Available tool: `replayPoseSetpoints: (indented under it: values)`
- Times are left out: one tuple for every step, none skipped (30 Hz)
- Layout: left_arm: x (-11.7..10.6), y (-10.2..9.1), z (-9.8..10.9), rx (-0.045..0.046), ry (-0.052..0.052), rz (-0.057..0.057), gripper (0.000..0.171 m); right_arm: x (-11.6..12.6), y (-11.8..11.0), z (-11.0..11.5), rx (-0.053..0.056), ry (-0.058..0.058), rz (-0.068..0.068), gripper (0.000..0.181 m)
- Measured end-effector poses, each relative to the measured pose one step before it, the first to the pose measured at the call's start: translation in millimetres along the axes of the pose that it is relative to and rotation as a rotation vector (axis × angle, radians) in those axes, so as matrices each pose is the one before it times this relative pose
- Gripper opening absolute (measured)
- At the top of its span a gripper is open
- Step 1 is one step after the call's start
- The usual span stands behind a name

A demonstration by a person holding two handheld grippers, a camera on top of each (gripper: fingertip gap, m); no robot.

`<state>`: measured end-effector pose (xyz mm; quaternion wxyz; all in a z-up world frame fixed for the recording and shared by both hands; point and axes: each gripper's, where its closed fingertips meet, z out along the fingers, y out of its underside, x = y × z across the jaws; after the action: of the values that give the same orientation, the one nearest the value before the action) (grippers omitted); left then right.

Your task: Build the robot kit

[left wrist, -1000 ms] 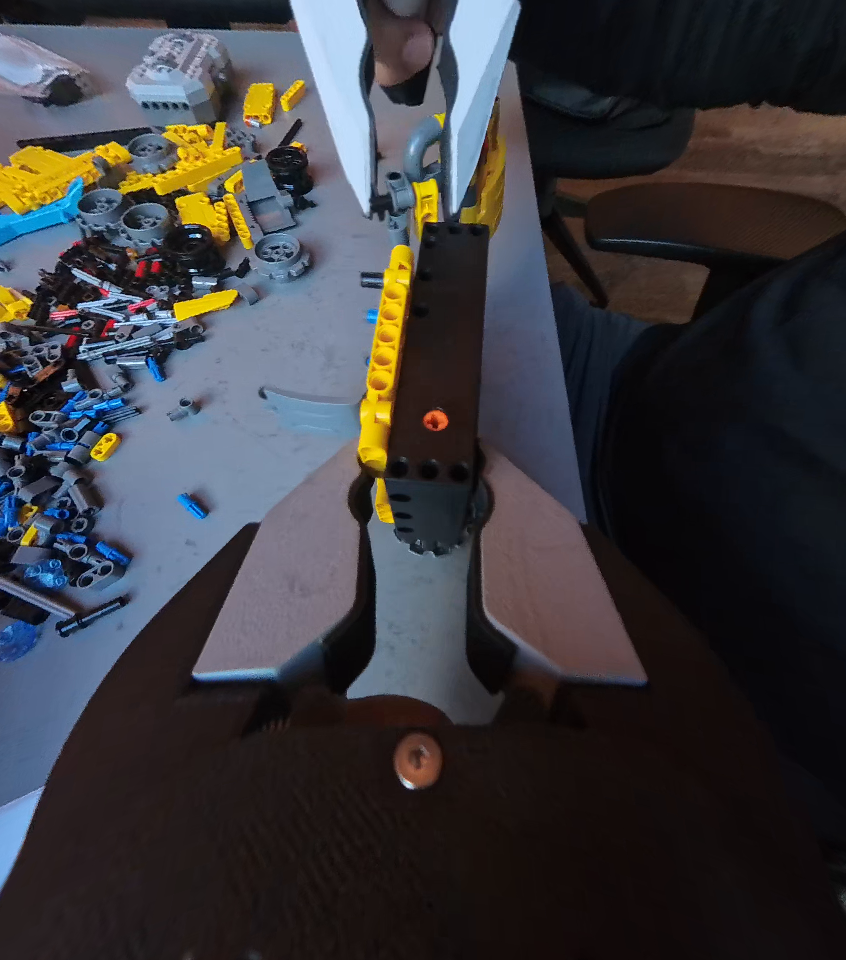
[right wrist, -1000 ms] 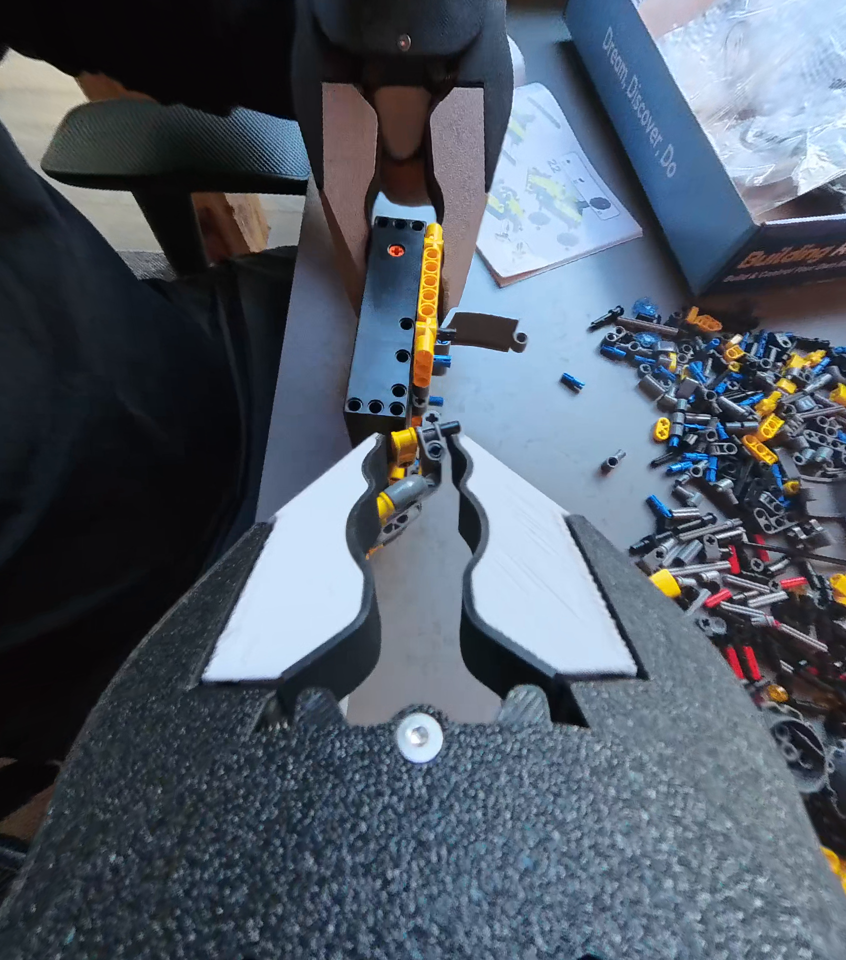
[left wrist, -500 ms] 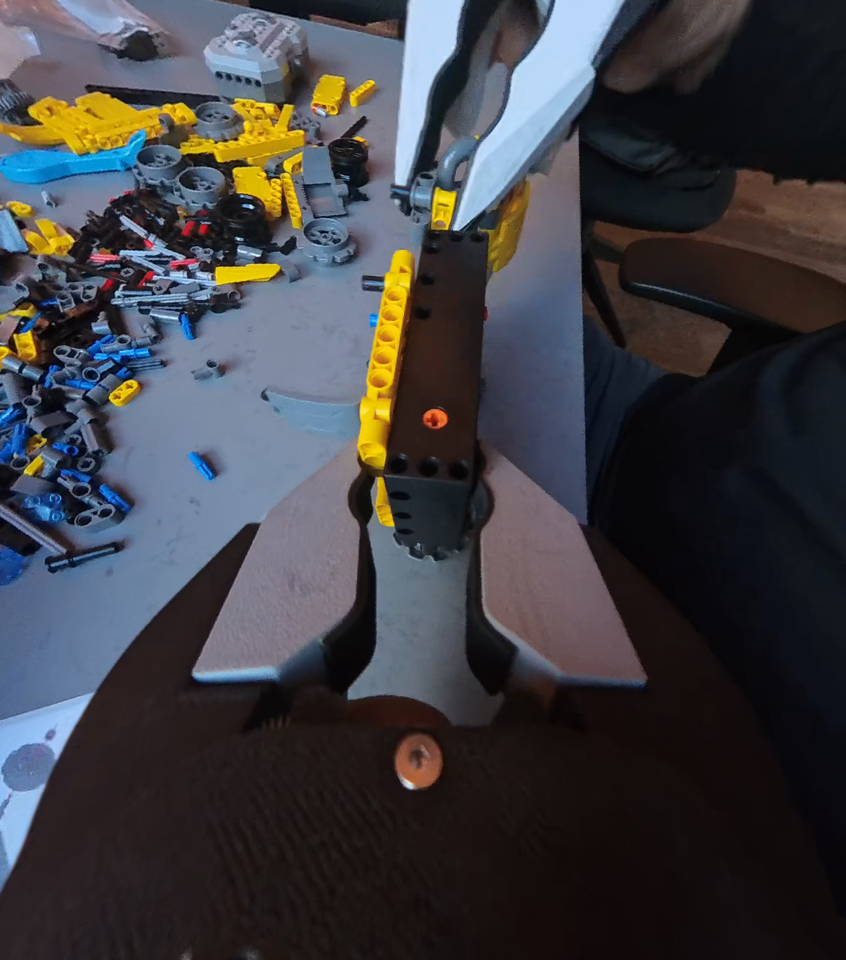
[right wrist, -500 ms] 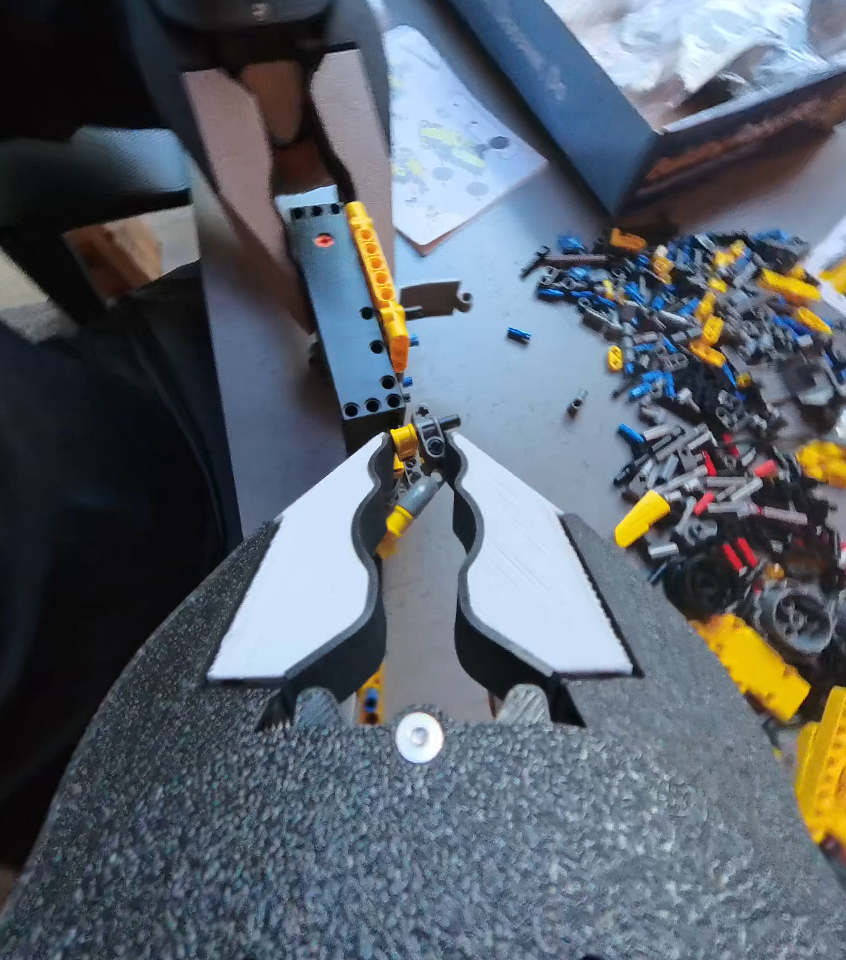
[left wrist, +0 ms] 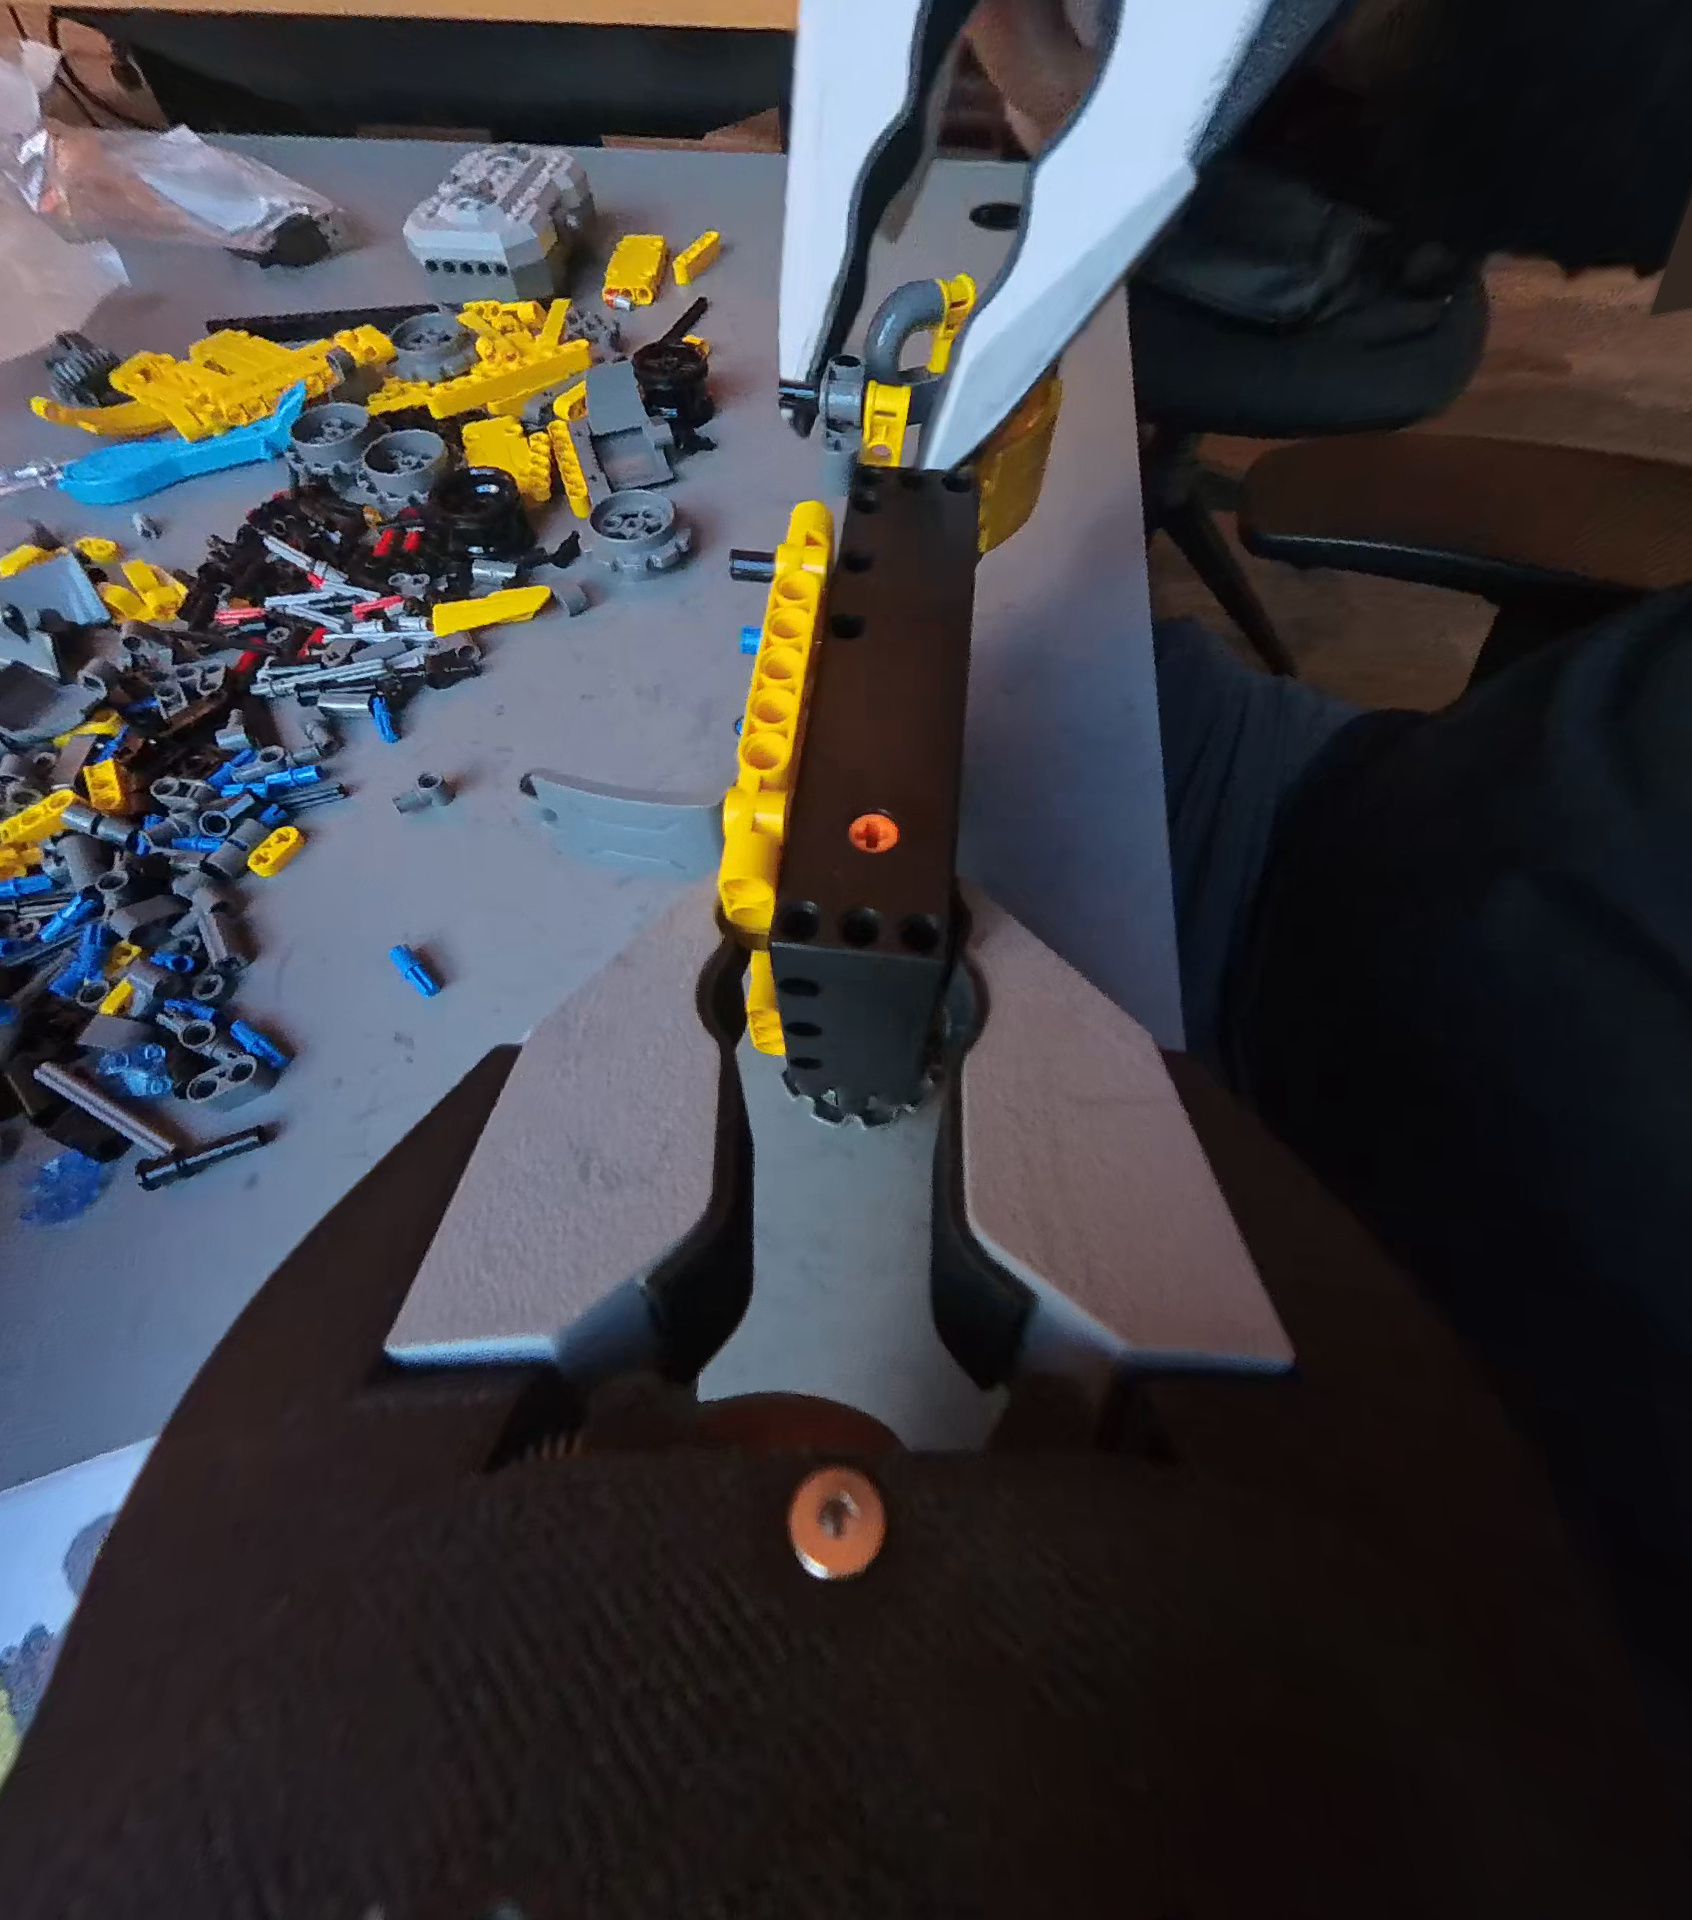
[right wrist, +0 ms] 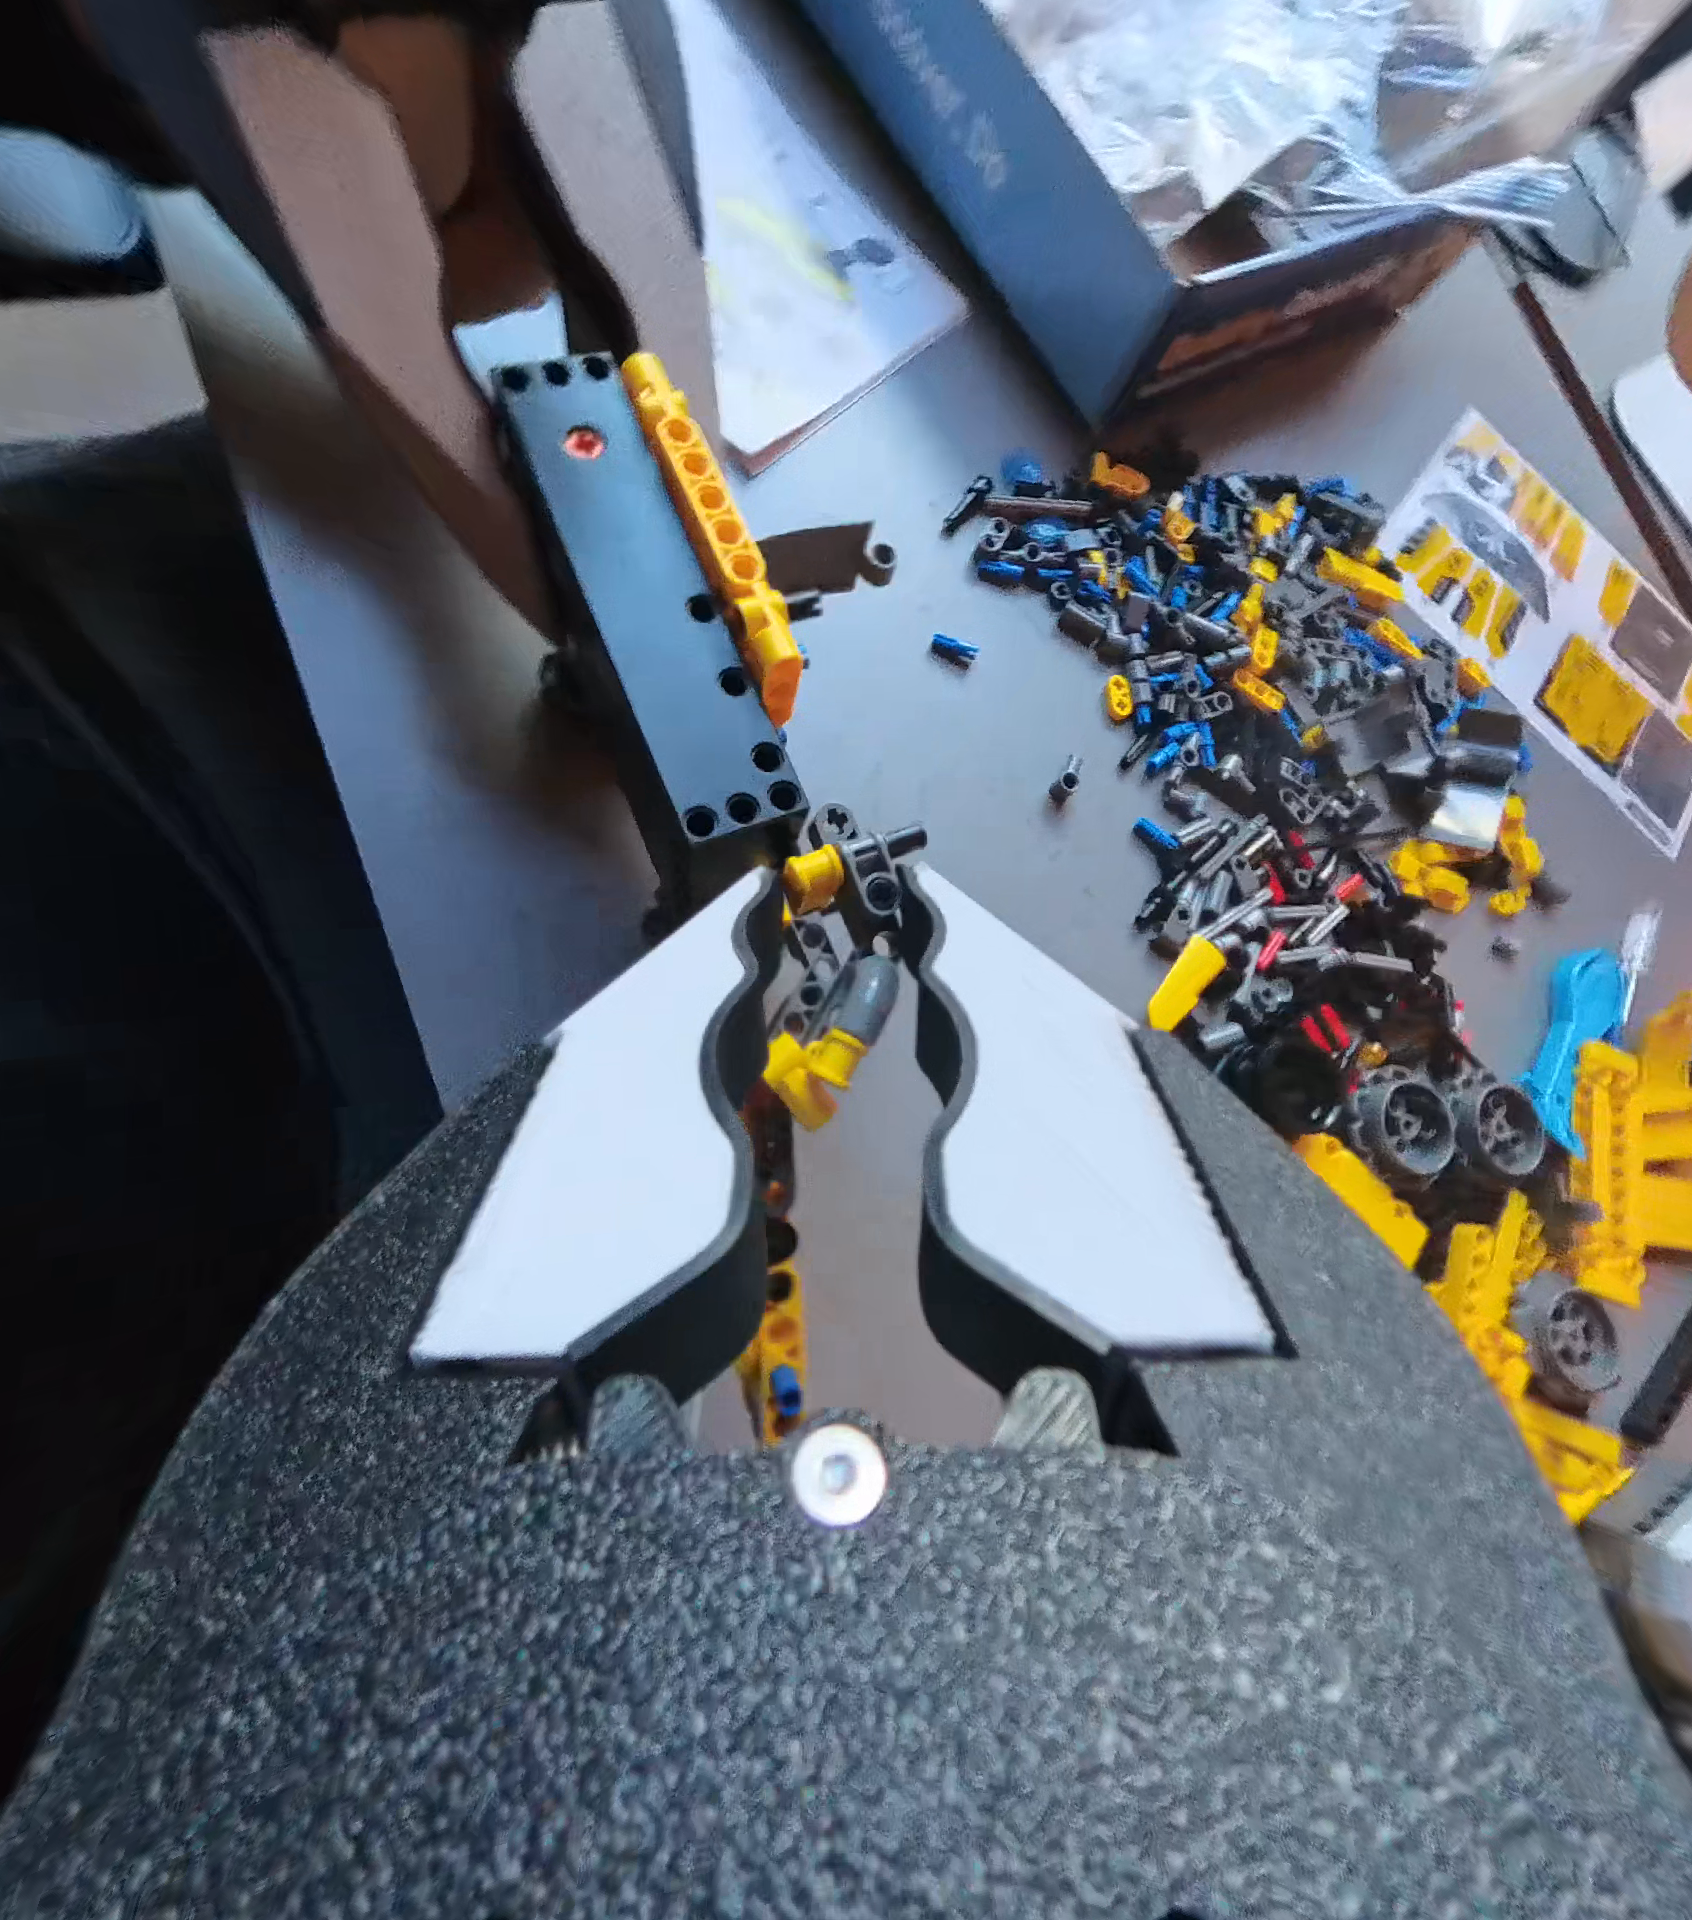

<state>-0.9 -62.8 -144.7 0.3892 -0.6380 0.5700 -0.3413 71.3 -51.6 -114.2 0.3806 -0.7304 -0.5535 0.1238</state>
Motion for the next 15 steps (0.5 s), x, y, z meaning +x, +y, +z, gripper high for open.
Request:
replayPoseSetpoints:
  values:
    - [0.93, 0.11, -0.33, 0.00271, 0.0085, 0.0140, 0.032, -0.42, 0.31, 0.15, -0.0177, -0.0377, -0.0216, 0.024]
    - [0.23, -0.09, 0.00, 0.00094, 0.0037, 0.0011, 0.032, -1.20, 0.79, 1.05, -0.0163, -0.0394, -0.0250, 0.023]
    - [0.16, -0.10, 0.09, 0.00369, 0.0003, 0.0036, 0.032, -1.43, 1.55, 1.95, -0.0175, -0.0360, -0.0216, 0.022]
    - [-0.37, 0.09, -0.23, 0.00355, -0.0027, -0.0011, 0.032, -1.36, 1.24, 2.44, -0.0167, -0.0292, -0.0172, 0.021]
    - [-0.74, 0.04, -0.04, 0.00437, -0.0032, -0.0095, 0.032, -0.20, 0.43, 1.79, -0.0098, -0.0165, -0.0156, 0.020]
    - [-0.42, -0.15, 0.05, 0.00547, -0.0041, -0.0059, 0.032, 1.14, -0.04, 0.64, -0.0051, -0.0060, -0.0058, 0.020]
    - [0.02, -0.18, 0.01, 0.00477, -0.0062, -0.0006, 0.032, 0.79, 0.11, 0.47, -0.0045, -0.0035, 0.0036, 0.020]
    - [-0.27, 0.02, -0.18, 0.00153, -0.0108, 0.0003, 0.032, 0.19, 0.09, 0.04, 0.0003, 0.0025, 0.0023, 0.019]
    - [-0.30, 0.25, -0.43, 0.00146, -0.0103, 0.0025, 0.032, 0.46, -0.16, 0.08, 0.0049, 0.0144, 0.0012, 0.019]
    - [-0.24, 0.05, -0.48, 0.00566, -0.0067, 0.0052, 0.032, 0.38, -0.49, 0.29, 0.0089, 0.0181, 0.0103, 0.019]
    - [-0.58, -0.03, -0.40, 0.00839, -0.0039, -0.0022, 0.032, -0.13, -0.65, 0.27, 0.0128, 0.0118, 0.0216, 0.018]
    - [-0.48, -0.06, -0.27, 0.01028, 0.0002, -0.0057, 0.032, -0.08, -0.70, 0.39, 0.0171, 0.0104, 0.0289, 0.018]
    - [-0.16, -0.20, 0.11, 0.00963, 0.0018, -0.0061, 0.032, 0.02, -0.58, 0.40, 0.0187, 0.0110, 0.0288, 0.018]
    - [-0.34, -0.41, 0.36, 0.00643, -0.0002, -0.0077, 0.032, 0.06, -0.27, 0.24, 0.0141, 0.0085, 0.0257, 0.018]
    - [-0.46, -0.27, 0.50, 0.00448, -0.0053, -0.0069, 0.032, 0.28, -0.06, -0.02, 0.0078, 0.0093, 0.0242, 0.018]
